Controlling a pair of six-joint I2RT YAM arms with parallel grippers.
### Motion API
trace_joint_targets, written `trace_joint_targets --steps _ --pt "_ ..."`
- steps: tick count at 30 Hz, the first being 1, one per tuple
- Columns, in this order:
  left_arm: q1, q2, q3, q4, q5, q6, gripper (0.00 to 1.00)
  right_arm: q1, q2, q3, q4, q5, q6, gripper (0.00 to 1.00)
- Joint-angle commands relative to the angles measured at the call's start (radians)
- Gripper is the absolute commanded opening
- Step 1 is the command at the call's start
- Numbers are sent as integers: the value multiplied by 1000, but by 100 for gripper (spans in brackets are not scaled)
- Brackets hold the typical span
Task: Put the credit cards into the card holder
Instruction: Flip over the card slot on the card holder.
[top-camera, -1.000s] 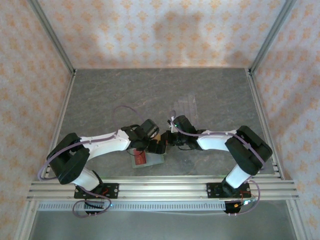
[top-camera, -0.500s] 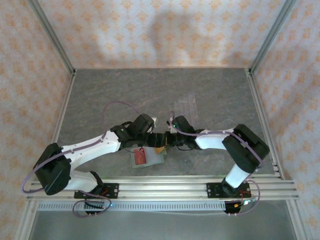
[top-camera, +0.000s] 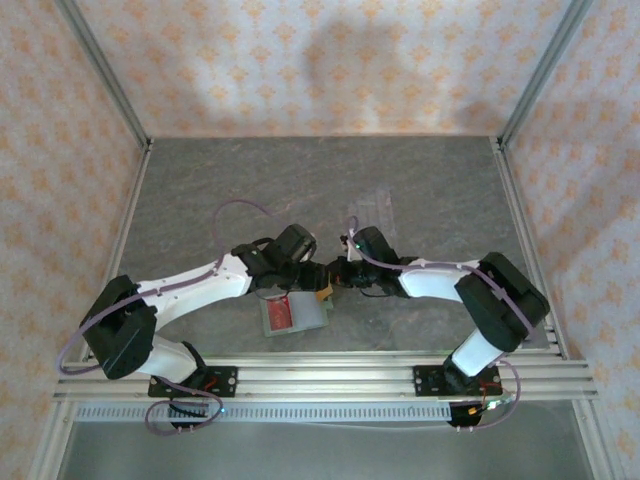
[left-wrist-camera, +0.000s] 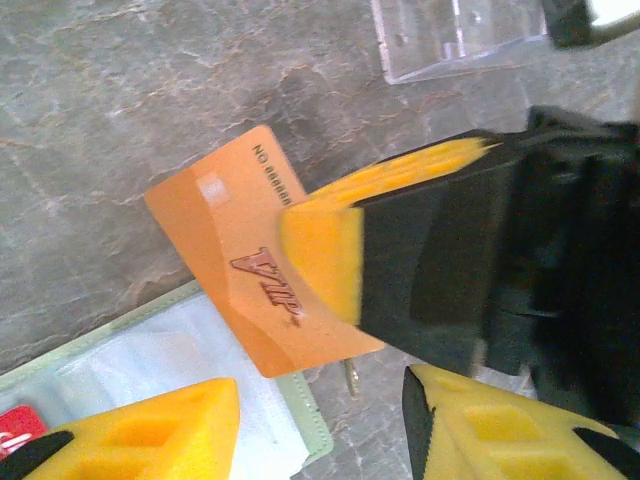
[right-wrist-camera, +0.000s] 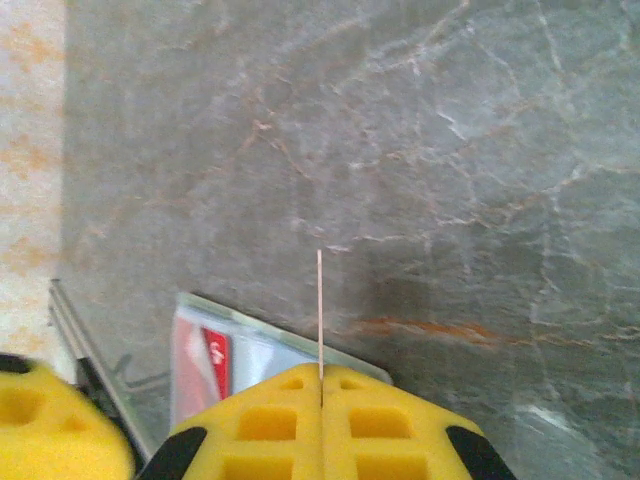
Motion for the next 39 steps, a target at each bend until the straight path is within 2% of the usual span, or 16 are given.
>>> trace_joint_targets --steps 1,19,26,39 --pt "6 7 -12 -37 -42 -20 48 -3 4 -7 79 -62 26 0" --pt "9 4 -35 -67 -65 -34 46 27 69 -3 100 -70 9 0" --pt "9 32 -7 -132 -126 -10 38 34 120 -12 152 -103 34 0" --pt "26 212 110 -156 -168 98 39 33 134 -10 114 -95 14 0"
